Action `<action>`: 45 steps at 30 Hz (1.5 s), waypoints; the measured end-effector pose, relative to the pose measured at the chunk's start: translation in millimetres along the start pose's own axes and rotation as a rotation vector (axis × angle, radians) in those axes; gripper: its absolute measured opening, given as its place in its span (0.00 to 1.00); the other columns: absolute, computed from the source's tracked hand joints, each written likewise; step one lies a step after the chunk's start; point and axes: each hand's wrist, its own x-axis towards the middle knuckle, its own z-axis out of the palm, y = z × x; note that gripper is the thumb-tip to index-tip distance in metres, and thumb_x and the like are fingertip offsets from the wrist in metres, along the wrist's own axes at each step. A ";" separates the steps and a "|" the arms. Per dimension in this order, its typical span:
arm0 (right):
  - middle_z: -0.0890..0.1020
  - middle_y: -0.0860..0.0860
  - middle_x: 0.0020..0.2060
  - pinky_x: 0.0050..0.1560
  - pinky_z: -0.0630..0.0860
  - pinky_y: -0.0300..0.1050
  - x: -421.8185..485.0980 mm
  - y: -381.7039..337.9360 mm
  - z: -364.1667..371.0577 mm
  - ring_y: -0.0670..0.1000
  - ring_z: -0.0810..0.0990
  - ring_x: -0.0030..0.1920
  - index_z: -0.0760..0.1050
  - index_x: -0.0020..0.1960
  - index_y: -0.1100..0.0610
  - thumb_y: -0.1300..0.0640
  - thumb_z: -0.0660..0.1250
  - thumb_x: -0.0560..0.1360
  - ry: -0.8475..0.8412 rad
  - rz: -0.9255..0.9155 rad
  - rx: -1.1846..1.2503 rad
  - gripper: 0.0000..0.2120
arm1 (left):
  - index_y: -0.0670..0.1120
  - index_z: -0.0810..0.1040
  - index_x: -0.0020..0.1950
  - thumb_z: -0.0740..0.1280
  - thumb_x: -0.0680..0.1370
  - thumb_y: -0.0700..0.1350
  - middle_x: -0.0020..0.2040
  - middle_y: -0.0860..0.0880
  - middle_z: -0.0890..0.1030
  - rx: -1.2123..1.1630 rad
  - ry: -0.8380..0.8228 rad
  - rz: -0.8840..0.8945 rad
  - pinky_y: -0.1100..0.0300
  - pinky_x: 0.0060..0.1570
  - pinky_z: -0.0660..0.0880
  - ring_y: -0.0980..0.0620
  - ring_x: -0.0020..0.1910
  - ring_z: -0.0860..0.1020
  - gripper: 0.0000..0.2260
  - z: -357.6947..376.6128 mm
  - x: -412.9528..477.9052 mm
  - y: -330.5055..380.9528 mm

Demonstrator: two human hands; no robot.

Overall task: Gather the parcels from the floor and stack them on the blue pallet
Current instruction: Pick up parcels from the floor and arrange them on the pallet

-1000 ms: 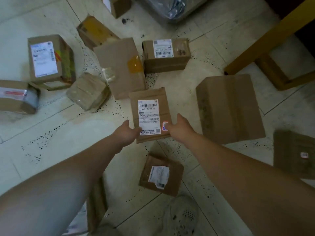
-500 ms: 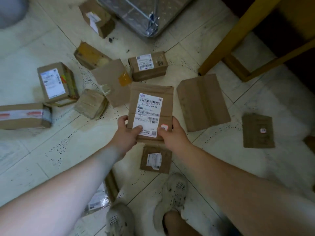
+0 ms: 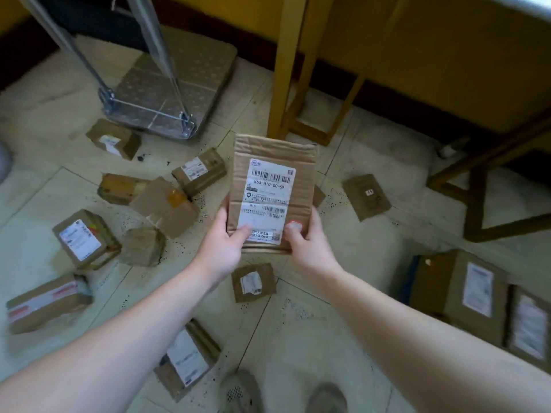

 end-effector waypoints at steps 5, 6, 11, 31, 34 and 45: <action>0.76 0.42 0.55 0.62 0.71 0.48 -48.2 14.8 -61.7 0.48 0.75 0.58 0.57 0.72 0.44 0.52 0.55 0.81 0.107 0.024 0.037 0.21 | 0.51 0.62 0.73 0.64 0.79 0.41 0.56 0.60 0.79 0.056 -0.127 0.017 0.59 0.60 0.73 0.61 0.56 0.77 0.24 58.6 -35.8 21.1; 0.76 0.44 0.57 0.63 0.71 0.50 -60.1 23.1 -77.2 0.50 0.75 0.59 0.57 0.72 0.45 0.52 0.55 0.81 0.129 0.042 0.045 0.21 | 0.51 0.62 0.73 0.64 0.79 0.40 0.57 0.58 0.79 0.061 -0.163 0.019 0.61 0.61 0.72 0.60 0.58 0.77 0.24 75.2 -45.4 21.5; 0.65 0.48 0.72 0.68 0.64 0.48 -136.1 82.1 -171.3 0.49 0.67 0.68 0.45 0.76 0.42 0.49 0.55 0.81 0.322 0.051 -0.051 0.29 | 0.59 0.67 0.63 0.62 0.79 0.40 0.58 0.56 0.79 0.103 -0.369 0.018 0.49 0.64 0.71 0.53 0.59 0.77 0.17 181.1 -102.4 18.3; 0.58 0.49 0.69 0.59 0.72 0.47 -486.9 346.4 -510.8 0.51 0.71 0.62 0.48 0.77 0.45 0.46 0.66 0.75 0.638 0.308 -0.279 0.38 | 0.61 0.71 0.60 0.63 0.78 0.47 0.49 0.62 0.82 0.555 -0.902 0.045 0.61 0.43 0.76 0.62 0.44 0.80 0.13 612.1 -430.9 -18.5; 0.58 0.49 0.69 0.58 0.72 0.47 -502.1 379.1 -533.1 0.52 0.72 0.62 0.49 0.77 0.46 0.46 0.66 0.76 0.681 0.383 -0.246 0.37 | 0.59 0.68 0.66 0.62 0.79 0.48 0.48 0.64 0.79 0.632 -0.979 0.039 0.65 0.41 0.74 0.65 0.45 0.78 0.16 650.4 -445.8 -31.5; 0.55 0.50 0.73 0.61 0.72 0.48 -429.3 414.9 -651.5 0.52 0.70 0.64 0.48 0.77 0.50 0.45 0.64 0.77 0.641 0.459 -0.342 0.36 | 0.52 0.59 0.75 0.61 0.79 0.55 0.72 0.48 0.67 1.105 -1.034 0.193 0.58 0.60 0.69 0.47 0.68 0.69 0.26 736.3 -361.7 -31.5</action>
